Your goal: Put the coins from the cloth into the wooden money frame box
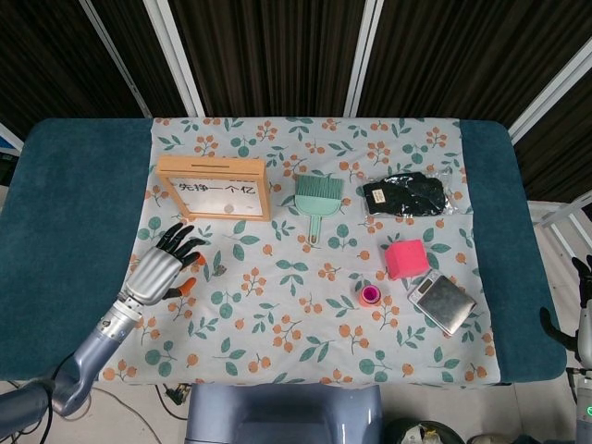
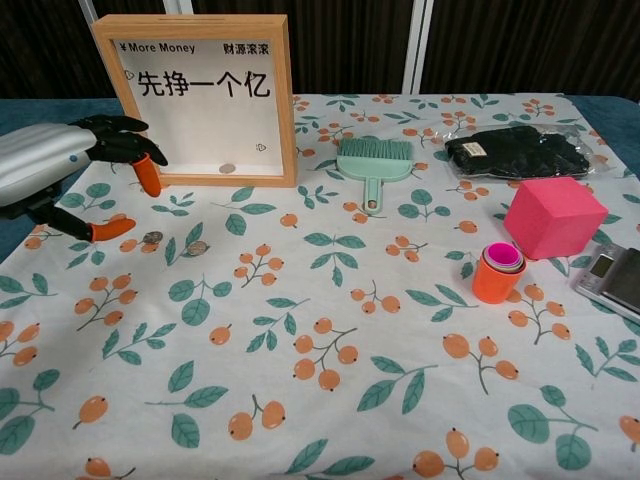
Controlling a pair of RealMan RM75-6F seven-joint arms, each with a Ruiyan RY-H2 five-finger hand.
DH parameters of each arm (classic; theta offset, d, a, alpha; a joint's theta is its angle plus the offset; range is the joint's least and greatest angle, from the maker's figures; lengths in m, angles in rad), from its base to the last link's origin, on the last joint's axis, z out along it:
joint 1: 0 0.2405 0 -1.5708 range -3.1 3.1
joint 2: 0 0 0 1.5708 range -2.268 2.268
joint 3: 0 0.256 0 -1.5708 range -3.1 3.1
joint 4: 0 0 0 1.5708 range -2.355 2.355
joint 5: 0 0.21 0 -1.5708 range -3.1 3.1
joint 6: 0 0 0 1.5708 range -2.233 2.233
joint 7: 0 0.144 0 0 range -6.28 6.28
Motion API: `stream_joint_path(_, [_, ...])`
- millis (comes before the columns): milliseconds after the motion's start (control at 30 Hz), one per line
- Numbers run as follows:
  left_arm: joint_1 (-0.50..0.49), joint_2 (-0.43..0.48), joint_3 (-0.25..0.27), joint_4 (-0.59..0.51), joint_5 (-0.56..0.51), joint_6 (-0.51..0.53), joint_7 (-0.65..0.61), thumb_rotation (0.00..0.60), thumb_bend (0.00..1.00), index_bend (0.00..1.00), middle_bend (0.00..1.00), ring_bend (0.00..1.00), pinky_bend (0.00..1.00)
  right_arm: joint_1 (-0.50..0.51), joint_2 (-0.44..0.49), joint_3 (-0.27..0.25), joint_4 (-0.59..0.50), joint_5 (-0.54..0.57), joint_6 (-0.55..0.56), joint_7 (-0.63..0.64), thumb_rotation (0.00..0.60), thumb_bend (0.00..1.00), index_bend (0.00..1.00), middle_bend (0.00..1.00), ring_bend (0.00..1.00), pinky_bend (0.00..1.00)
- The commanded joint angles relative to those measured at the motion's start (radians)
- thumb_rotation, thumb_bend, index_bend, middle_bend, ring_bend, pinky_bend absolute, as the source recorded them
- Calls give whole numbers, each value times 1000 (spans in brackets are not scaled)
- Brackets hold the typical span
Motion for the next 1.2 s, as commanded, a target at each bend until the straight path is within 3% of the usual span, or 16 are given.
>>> stream_joint_path(33, [-19,-28,-1,32,5,-33,19,600,312,417,183,4,37,-1,1,0,-1,1,1,1,600,394,117,26,0,0])
stream_joint_path(333, [-25,-91,5,125,4,-61,56,600,325,399,165,3,32,-2,4,4,-4,8,-1,8,600,394,117,26,0,0])
stream_joint_path(1200, [-66,-224,17,316,13,-123,-8,600,345,368,171,3,30,-2,10,5,-10,17,-9,13,600,394,117,26,0,0])
